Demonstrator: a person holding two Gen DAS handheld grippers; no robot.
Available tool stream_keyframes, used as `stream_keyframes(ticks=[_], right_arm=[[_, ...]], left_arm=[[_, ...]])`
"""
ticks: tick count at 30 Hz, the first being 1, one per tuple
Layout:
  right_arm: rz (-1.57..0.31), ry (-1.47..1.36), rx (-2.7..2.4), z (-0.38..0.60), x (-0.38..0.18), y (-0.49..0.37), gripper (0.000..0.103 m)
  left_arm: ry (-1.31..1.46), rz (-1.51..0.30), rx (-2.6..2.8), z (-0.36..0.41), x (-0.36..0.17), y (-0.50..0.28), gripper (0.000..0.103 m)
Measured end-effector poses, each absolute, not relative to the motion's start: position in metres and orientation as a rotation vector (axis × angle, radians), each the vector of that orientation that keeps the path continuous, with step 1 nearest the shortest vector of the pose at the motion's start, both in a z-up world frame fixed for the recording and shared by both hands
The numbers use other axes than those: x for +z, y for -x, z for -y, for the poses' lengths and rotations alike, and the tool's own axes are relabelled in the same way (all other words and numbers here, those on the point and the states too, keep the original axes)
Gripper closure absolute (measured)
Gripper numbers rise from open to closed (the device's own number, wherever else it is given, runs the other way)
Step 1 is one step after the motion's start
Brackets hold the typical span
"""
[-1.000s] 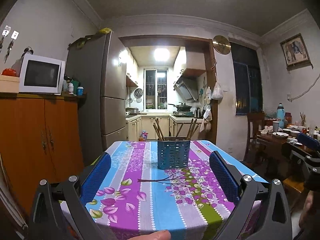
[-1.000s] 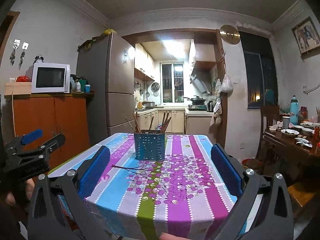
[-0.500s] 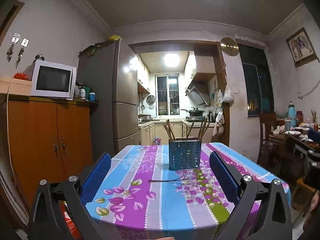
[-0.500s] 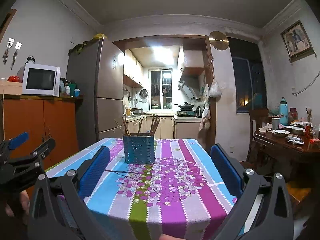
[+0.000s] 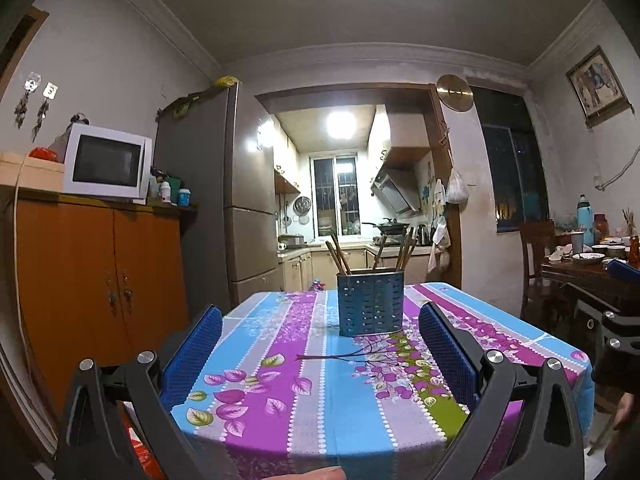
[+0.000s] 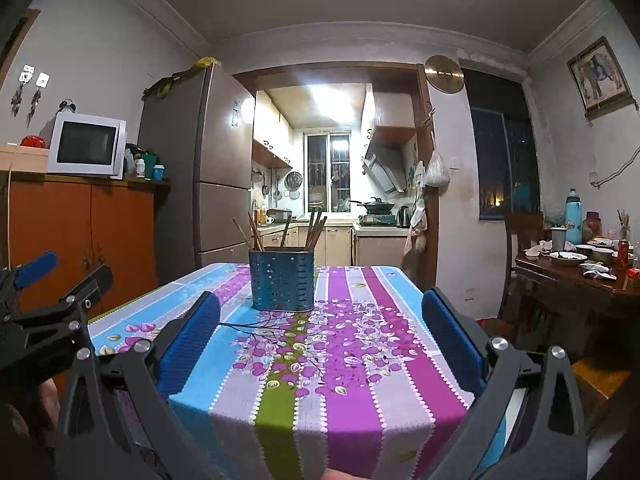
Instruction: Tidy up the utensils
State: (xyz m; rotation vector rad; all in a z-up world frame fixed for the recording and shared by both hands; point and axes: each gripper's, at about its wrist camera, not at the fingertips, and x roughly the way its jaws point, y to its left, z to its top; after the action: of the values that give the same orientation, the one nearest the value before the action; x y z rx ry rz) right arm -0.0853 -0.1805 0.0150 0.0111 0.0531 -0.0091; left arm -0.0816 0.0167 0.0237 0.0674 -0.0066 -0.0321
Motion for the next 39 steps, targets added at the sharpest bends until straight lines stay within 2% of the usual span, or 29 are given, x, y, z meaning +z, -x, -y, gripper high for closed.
stream_keyframes(ticks=[13, 39], right_arm=[[-0.063, 0.001, 0.006, 0.174, 0.016, 0.081, 0.005], [-0.068, -0.001, 0.014, 0.171, 0.017, 0.078, 0.005]], left_arm=[[-0.048, -0.079, -0.068, -0.018, 0.018, 0.064, 0.005], [-0.047, -0.085, -0.084, -0.02, 0.019, 0.065, 0.005]])
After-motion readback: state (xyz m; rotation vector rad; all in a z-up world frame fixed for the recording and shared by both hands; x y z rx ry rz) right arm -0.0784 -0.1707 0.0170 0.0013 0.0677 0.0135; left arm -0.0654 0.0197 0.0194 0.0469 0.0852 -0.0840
